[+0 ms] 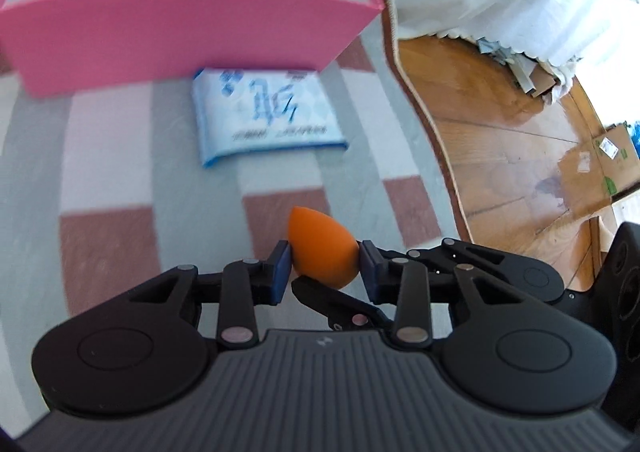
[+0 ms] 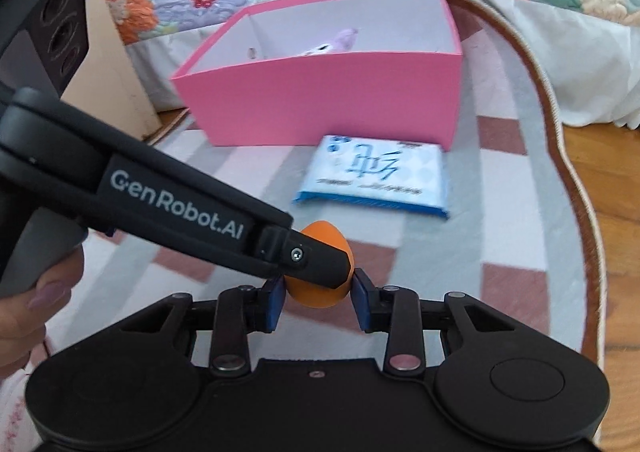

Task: Organize objects
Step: 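Lift the orange sponge and carry it into the pink box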

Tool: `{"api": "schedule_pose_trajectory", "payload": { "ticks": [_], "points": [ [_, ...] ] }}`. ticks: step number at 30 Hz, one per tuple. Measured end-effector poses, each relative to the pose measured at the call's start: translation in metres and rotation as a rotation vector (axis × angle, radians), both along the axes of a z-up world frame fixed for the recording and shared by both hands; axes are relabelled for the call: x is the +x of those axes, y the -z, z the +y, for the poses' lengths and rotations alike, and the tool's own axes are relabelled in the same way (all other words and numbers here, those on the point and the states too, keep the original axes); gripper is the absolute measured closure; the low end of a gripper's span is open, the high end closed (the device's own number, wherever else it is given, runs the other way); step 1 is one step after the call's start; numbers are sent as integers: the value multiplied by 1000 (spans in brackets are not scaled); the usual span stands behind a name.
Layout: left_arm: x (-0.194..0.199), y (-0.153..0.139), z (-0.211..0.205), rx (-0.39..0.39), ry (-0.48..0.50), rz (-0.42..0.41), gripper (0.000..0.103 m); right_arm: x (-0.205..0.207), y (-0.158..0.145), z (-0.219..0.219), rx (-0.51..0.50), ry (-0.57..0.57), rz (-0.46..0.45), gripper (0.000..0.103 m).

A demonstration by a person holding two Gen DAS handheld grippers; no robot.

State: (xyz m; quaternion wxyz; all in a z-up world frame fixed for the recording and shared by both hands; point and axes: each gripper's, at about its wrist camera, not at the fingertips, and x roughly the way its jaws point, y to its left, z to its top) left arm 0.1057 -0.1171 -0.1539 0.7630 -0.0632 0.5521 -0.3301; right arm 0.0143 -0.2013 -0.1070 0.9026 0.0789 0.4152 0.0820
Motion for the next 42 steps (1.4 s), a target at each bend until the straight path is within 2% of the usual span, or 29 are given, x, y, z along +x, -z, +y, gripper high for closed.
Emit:
{"api": "schedule_pose_trajectory", "payload": {
  "ticks": [6, 12, 17, 22, 26, 31, 36, 39, 42],
  "points": [
    [-17, -15, 23, -30, -18, 31, 68, -20, -24, 22, -31, -46, -8, 63],
    [-35, -53, 30, -29, 2, -24, 68, -34, -63, 30, -33, -59, -29, 63],
    [-46, -86, 16, 25, 20, -85, 68, -40, -83, 24, -30, -35, -67, 63],
    [-48, -126, 10, 11, 57, -115, 68, -44, -116, 13, -29, -17, -84, 63],
    [-43, -164, 6, 26, 85, -138, 67, -37, -141, -3, 67, 13, -79, 63],
    [-23, -202, -5, 57, 72, -175, 67, -16, -159, -20, 91, 33, -120, 63],
    [18, -224, -11, 45, 51, -164, 67, 21, -176, -36, 91, 58, -123, 63],
    [47, -231, -14, 34, 34, -179, 67, 54, -182, -45, 109, 74, -118, 63],
    [80, -221, -12, 9, -25, -204, 67, 93, -173, -52, 161, 120, -117, 63]
  ]
}}
